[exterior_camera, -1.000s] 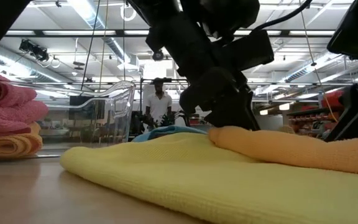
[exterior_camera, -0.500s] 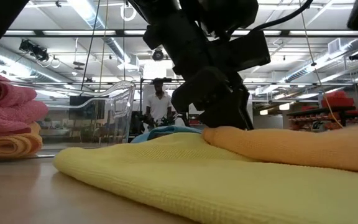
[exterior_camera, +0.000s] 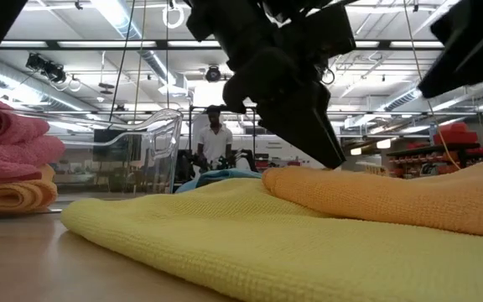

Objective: Fold microfiber towels
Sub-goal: Fold the right orange microfiber cloth and put it into the transparent bin

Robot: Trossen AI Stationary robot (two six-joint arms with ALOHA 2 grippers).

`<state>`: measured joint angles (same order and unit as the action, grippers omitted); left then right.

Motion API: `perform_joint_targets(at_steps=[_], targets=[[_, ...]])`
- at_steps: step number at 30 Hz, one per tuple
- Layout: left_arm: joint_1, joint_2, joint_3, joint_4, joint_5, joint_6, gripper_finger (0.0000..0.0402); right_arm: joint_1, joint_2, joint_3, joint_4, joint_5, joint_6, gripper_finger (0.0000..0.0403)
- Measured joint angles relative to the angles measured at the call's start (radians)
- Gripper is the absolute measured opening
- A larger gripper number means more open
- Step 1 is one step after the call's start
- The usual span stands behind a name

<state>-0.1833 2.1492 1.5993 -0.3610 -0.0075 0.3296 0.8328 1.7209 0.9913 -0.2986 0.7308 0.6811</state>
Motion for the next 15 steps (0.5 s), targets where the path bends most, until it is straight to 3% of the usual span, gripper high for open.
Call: perform_joint_targets(at_steps=[9, 15], targets=[[-0.075, -0.048, 0.001, -0.042, -0.005, 0.078, 0.0167, -0.002, -0.022, 0.017, -0.226, 0.013, 0.104, 0.0191], [-0.185, -0.024, 0.002, -0.040, -0.136, 0.186, 0.0208, 0.050, -0.044, 0.017, -0.279, 0.175, 0.191, 0.0190]])
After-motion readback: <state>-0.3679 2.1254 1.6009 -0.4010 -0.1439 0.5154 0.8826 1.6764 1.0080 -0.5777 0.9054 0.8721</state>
